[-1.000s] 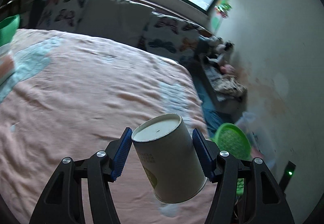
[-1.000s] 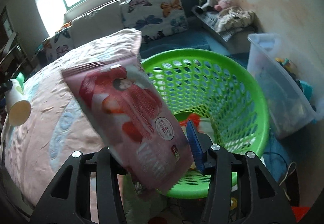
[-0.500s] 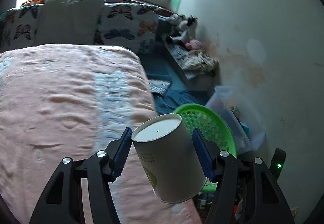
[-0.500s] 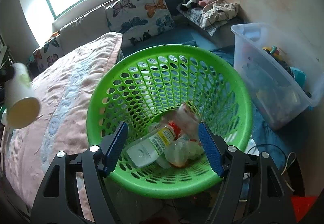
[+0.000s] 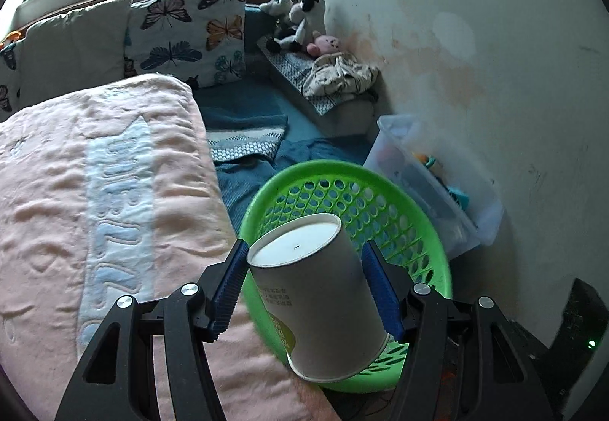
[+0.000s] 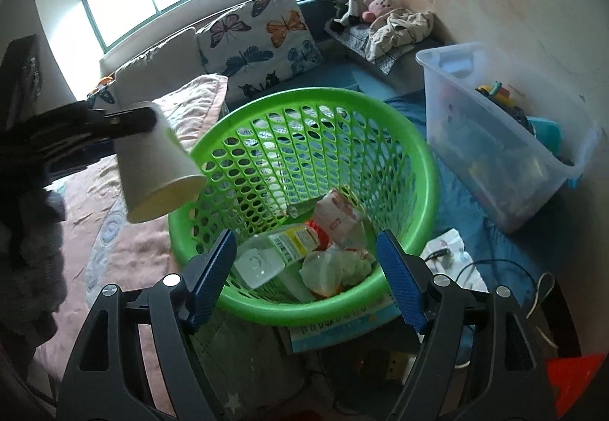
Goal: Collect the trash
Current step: 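Carry both items to the green basket and open both tools to drop them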
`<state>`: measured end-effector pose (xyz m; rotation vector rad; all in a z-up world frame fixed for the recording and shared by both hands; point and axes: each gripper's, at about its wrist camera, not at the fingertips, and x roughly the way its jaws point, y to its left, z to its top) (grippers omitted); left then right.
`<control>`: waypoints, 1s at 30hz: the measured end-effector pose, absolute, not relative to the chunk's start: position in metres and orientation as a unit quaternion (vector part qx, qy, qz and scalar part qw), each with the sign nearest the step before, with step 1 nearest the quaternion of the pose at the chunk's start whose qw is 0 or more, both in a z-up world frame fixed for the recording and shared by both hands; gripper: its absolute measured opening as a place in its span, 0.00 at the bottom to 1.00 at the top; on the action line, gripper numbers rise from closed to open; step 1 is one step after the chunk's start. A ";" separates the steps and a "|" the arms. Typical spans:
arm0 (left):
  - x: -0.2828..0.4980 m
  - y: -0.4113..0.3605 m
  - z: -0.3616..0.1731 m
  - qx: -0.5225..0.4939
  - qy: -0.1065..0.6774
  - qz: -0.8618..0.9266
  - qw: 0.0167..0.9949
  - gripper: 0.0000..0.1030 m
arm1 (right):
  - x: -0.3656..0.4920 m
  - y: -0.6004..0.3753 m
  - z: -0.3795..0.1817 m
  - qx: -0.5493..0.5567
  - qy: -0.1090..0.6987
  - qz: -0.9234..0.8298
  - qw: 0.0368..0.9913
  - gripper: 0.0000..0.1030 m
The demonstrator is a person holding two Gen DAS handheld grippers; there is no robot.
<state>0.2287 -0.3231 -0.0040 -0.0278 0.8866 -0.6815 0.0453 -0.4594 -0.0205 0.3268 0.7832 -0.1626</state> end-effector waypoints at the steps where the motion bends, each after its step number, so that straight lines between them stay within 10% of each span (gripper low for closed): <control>1: 0.230 -0.326 -0.007 -0.012 0.423 -0.325 0.846 0.58 | 0.045 -0.459 -0.022 0.161 0.380 -0.078 0.908 0.74; 30: 0.223 -0.336 -0.025 0.003 0.432 -0.333 0.838 0.60 | 0.032 -0.456 -0.029 0.188 0.375 -0.076 0.905 0.74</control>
